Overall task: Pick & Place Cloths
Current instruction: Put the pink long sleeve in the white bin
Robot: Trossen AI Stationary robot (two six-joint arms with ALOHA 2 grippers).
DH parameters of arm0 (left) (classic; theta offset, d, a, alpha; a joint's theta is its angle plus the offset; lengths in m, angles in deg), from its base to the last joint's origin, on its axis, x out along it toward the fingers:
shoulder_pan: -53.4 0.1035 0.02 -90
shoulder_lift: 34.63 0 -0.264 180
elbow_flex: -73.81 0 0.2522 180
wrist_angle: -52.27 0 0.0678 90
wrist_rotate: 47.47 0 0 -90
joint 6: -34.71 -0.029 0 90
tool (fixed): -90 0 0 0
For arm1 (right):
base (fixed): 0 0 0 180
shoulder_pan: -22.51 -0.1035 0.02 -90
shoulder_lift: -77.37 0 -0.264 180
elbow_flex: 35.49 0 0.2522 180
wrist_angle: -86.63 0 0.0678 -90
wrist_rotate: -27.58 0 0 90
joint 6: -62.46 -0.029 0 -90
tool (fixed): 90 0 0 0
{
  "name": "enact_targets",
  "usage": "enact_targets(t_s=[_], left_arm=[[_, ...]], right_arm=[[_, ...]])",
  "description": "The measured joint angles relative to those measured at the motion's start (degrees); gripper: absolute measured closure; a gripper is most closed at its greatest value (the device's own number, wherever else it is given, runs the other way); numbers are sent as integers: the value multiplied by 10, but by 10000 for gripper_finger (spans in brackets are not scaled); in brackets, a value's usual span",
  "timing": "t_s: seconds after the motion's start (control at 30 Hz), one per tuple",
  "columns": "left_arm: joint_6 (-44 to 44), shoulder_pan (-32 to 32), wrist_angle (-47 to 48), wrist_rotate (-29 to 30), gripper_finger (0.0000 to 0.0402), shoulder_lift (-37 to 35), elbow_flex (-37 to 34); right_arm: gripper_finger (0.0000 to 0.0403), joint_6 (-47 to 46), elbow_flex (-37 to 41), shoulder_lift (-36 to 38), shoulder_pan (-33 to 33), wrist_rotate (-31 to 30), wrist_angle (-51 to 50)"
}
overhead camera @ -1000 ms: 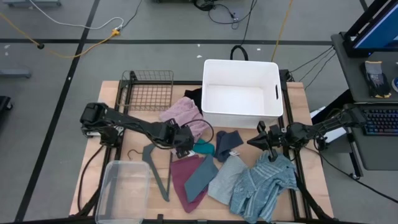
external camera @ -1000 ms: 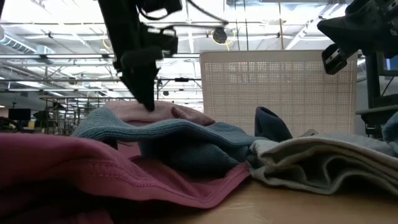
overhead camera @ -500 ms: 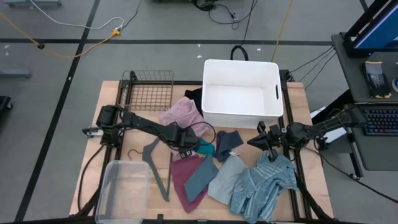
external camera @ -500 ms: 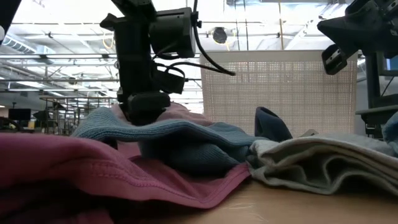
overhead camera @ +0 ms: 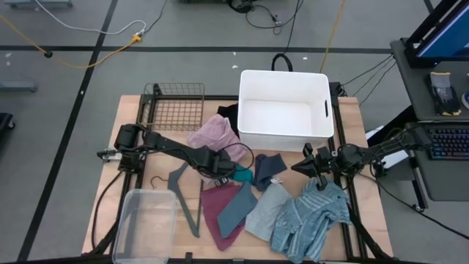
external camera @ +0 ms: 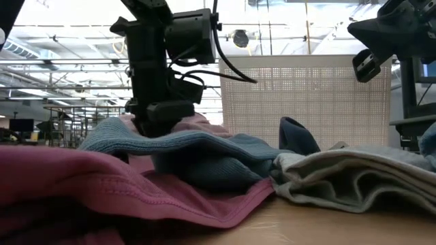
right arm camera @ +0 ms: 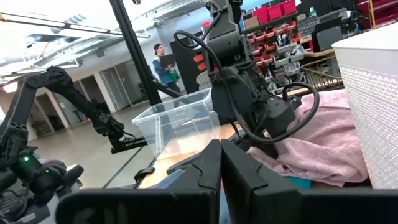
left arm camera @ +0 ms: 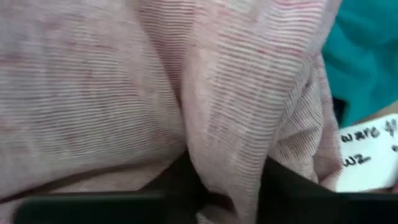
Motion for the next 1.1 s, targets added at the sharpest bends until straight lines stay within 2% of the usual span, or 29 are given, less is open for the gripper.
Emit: enact_targets(t_s=[0.13,0.4,0.73,1.1], left_arm=[[13,0,4,-4,388,0,0],[48,0,20,-20,395,-22,-2],[119,1,69,-16,397,-183,-4],[190,-8,65,41,398,-393,-3]], right_arm=[[399,0,0,0,0,0,0],[399,0,0,0,0,0,0],[399,0,0,0,0,0,-2],[399,0,0,0,0,0,-3]])
